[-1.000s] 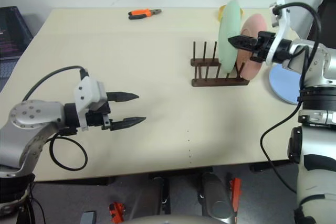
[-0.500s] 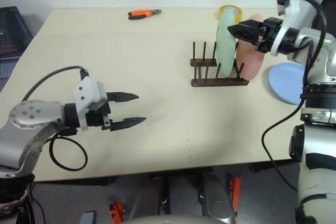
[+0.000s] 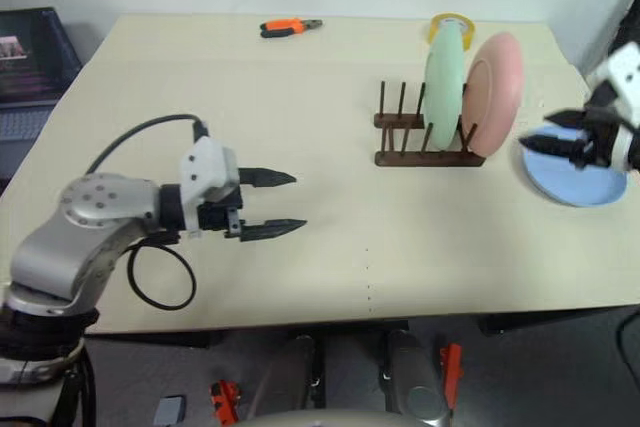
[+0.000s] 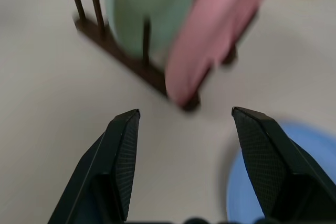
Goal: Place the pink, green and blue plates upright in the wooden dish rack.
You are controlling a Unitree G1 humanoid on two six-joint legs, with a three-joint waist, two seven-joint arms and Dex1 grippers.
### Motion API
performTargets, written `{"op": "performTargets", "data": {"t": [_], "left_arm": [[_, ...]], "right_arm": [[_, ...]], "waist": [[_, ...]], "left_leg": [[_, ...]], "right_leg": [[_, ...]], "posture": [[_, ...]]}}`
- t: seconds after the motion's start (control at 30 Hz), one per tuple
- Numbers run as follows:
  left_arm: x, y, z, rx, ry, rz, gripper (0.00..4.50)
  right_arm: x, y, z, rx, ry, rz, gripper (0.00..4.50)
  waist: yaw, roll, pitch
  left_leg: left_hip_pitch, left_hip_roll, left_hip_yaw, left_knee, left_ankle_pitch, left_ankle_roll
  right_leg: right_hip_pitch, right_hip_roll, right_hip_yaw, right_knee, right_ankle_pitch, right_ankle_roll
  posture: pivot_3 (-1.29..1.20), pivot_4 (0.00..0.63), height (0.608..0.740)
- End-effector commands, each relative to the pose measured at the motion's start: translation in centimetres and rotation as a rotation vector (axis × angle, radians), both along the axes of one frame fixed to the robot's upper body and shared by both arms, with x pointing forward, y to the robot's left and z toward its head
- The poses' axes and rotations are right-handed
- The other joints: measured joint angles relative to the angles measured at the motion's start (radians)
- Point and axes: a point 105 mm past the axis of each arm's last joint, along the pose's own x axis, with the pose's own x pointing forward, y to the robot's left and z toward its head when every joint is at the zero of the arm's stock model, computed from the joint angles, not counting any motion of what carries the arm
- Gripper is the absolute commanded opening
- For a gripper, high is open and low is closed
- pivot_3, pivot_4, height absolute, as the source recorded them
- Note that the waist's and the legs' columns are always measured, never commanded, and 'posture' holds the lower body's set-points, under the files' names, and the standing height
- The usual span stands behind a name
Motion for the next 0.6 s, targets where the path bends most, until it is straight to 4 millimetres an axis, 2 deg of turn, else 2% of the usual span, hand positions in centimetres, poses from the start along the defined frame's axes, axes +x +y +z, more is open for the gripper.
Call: {"op": "performTargets", "data": {"t": [0.03, 0.17, 0.33, 0.47, 0.6], "left_arm": [[0.2, -1.4, 0.1, 0.001, -0.033, -0.030, 3.63], [0.1, -2.3, 0.2, -0.014, -0.033, -0.061, 3.63], [0.2, -2.4, 0.0, -0.012, -0.037, -0.054, 3.63], [0.1, -2.5, -0.1, -0.015, -0.037, -0.046, 3.63], [-0.1, -2.4, -0.3, -0.015, -0.034, -0.036, 3.63]], "right_arm": [[0.3, -1.7, -1.1, -0.106, -0.013, -0.064, 3.03], [0.9, -2.3, -3.3, -0.102, 0.021, -0.092, 3.03], [1.7, -3.2, -6.1, -0.234, 0.063, -0.076, 3.03], [2.6, -3.2, -7.4, -0.274, 0.077, -0.063, 3.03], [4.0, -4.1, -8.2, -0.338, 0.075, -0.116, 3.03]], "waist": [[-0.009, 0.000, 0.000], [-0.021, 0.000, 0.000], [-0.023, 0.000, 0.000], [-0.026, 0.000, 0.000], [-0.031, 0.000, 0.000]], "left_leg": [[0.000, 0.000, 0.001, 0.001, 0.000, 0.000], [0.003, 0.000, 0.001, 0.000, 0.000, 0.000], [0.003, 0.001, 0.000, -0.002, 0.000, 0.000], [0.003, 0.000, 0.001, -0.002, 0.000, 0.000], [0.003, -0.001, 0.002, -0.002, 0.000, 0.000]], "right_leg": [[0.000, 0.000, 0.001, 0.000, 0.000, 0.000], [0.000, 0.002, 0.003, 0.001, 0.001, 0.001], [0.000, 0.005, 0.003, 0.001, 0.003, 0.004], [0.000, 0.005, 0.005, 0.001, 0.002, 0.004], [0.000, 0.005, 0.009, 0.001, 0.003, 0.005]], "posture": [[0.00, 0.150, 0.740], [0.00, 0.150, 0.740], [0.00, 0.150, 0.740], [0.00, 0.150, 0.740], [0.00, 0.150, 0.740]]}}
